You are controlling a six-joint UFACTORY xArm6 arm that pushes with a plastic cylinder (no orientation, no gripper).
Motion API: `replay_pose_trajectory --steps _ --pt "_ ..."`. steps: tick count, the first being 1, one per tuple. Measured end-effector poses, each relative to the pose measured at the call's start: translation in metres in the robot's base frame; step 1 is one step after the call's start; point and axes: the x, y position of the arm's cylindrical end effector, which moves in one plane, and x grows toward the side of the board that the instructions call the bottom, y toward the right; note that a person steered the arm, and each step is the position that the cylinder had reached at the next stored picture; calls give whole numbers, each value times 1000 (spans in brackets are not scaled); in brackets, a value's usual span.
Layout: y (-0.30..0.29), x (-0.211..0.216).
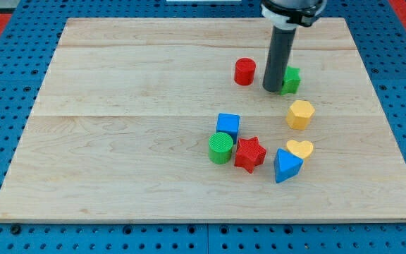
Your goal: Push the yellow hexagon slightly up
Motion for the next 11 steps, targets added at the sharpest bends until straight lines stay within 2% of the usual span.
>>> replay_pose_trajectory --steps 1,3,4,5,6,7,9,10,11 --pt "4 21" --pt "-42 36" --pt "-42 86" --pt "-33 111" --pt "-30 108" --pt "3 107" --pt "13 65" --pt "41 74" --pt "67 132"
